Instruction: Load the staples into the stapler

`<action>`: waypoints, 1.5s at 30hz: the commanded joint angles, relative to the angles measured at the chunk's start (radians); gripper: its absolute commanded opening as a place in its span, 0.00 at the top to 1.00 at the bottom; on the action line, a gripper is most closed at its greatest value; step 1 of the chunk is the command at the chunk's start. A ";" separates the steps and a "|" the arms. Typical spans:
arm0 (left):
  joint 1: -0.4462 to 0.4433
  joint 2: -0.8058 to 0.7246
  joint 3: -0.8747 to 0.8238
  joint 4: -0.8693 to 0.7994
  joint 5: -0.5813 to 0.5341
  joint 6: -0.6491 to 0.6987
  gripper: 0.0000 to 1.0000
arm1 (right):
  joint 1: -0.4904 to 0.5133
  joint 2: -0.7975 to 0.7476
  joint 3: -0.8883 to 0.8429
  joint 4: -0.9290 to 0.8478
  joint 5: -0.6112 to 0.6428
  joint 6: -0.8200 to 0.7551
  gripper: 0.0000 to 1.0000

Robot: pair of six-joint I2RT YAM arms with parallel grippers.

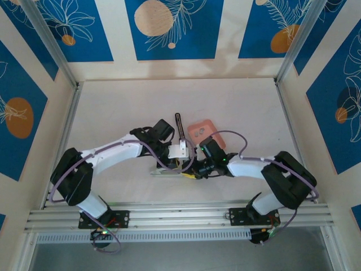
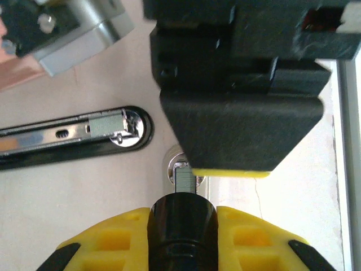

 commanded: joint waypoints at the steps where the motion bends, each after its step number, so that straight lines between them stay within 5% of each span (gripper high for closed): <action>1: -0.026 0.050 0.028 0.035 0.034 -0.015 0.93 | -0.033 -0.087 -0.036 -0.122 0.045 -0.016 0.67; 14: -0.117 0.252 0.128 -0.072 -0.086 -0.003 0.89 | -0.148 -0.384 -0.091 -0.407 0.134 -0.067 0.65; 33: -0.134 0.304 0.146 -0.094 -0.165 -0.059 0.90 | -0.132 -0.428 -0.064 -0.445 0.165 -0.079 0.64; 39: -0.068 0.158 0.140 -0.128 -0.187 -0.090 0.89 | -0.104 -0.351 0.060 -0.524 0.219 -0.159 0.60; 45: 0.106 0.015 0.093 -0.184 -0.187 -0.088 0.88 | -0.071 -0.183 0.226 -0.563 0.260 -0.251 0.55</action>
